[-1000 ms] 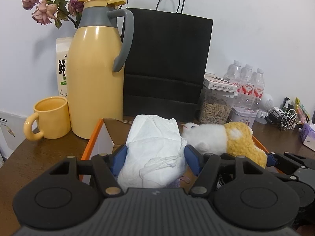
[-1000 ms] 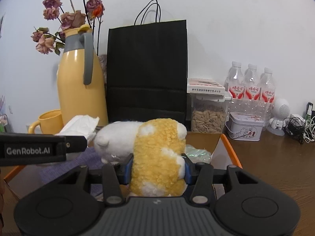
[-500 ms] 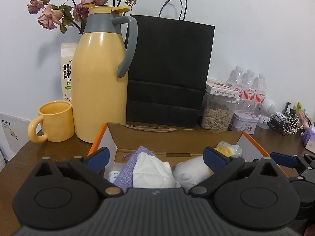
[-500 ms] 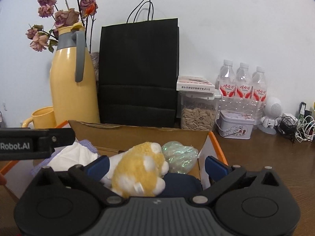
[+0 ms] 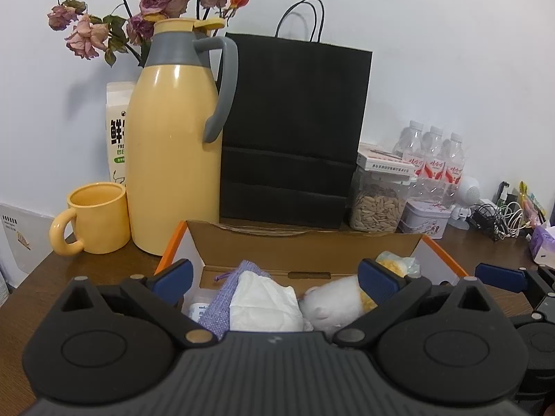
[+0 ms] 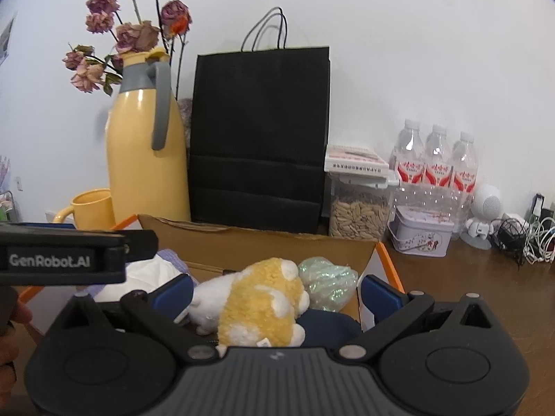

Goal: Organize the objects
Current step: 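Carry plush toy and white cloth into the box and open both grippers, then move both tools back toward the red rose and cable on the table, then grasp the black cable with the right gripper while the left grasps the red rose, then carry cable and red rose into the box and open both grippers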

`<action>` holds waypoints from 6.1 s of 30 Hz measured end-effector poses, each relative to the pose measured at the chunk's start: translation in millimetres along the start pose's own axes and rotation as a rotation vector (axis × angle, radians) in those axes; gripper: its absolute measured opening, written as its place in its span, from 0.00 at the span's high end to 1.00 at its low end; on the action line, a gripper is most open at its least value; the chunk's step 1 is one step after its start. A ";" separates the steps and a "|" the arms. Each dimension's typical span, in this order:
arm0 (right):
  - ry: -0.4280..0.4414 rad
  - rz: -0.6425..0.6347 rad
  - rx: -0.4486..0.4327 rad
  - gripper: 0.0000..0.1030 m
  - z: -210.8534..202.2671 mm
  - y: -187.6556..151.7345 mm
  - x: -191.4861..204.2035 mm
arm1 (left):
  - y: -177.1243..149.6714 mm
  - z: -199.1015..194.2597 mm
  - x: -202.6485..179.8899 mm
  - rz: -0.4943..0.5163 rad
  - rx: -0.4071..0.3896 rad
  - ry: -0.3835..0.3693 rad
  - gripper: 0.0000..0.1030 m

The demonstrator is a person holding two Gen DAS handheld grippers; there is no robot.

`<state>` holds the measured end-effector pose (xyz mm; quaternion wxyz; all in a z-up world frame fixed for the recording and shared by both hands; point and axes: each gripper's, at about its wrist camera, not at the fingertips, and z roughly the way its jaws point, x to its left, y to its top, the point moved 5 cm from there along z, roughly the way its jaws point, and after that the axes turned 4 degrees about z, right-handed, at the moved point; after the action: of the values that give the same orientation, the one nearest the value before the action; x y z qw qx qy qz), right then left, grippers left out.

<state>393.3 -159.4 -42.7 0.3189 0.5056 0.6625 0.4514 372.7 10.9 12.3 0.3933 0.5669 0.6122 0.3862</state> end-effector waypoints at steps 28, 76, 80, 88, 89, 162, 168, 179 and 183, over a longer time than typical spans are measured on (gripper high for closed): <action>0.015 -0.062 -0.009 0.00 -99.2 -45.9 12.1 | -51.5 -105.8 7.7 0.017 -0.013 0.036 0.00; 0.116 -0.090 0.155 0.74 -66.3 -94.4 37.8 | -107.9 -110.4 46.9 -0.064 0.092 -0.032 0.00; 0.101 -0.068 0.096 0.74 -85.1 -91.2 30.0 | -109.1 -109.1 46.3 -0.059 0.098 -0.029 0.00; 0.047 0.000 0.045 0.74 -107.7 -89.5 1.7 | -111.8 -106.1 43.1 -0.040 0.109 -0.010 0.00; 0.043 0.006 0.040 0.74 -109.1 -89.2 -0.7 | -112.1 -105.4 42.9 -0.038 0.111 -0.006 0.00; 0.007 -0.082 -0.124 0.74 -105.0 -23.7 2.5 | -19.0 -81.0 -20.8 0.004 -0.062 -0.036 0.57; -0.011 -0.072 -0.115 0.74 -70.9 -3.1 -5.7 | -11.7 -52.3 -18.9 -0.008 -0.047 -0.029 0.57; -0.035 -0.009 -0.052 0.74 -12.3 -3.1 -41.2 | -9.1 2.0 -5.9 -0.011 0.004 -0.035 0.57; -0.030 -0.005 -0.037 0.74 0.5 -4.2 -46.1 | -10.4 9.5 -4.0 -0.005 0.014 -0.035 0.57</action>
<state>405.3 -203.8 -48.4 0.3391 0.5045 0.6505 0.4553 377.5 6.6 -0.8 0.4008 0.5748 0.6094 0.3710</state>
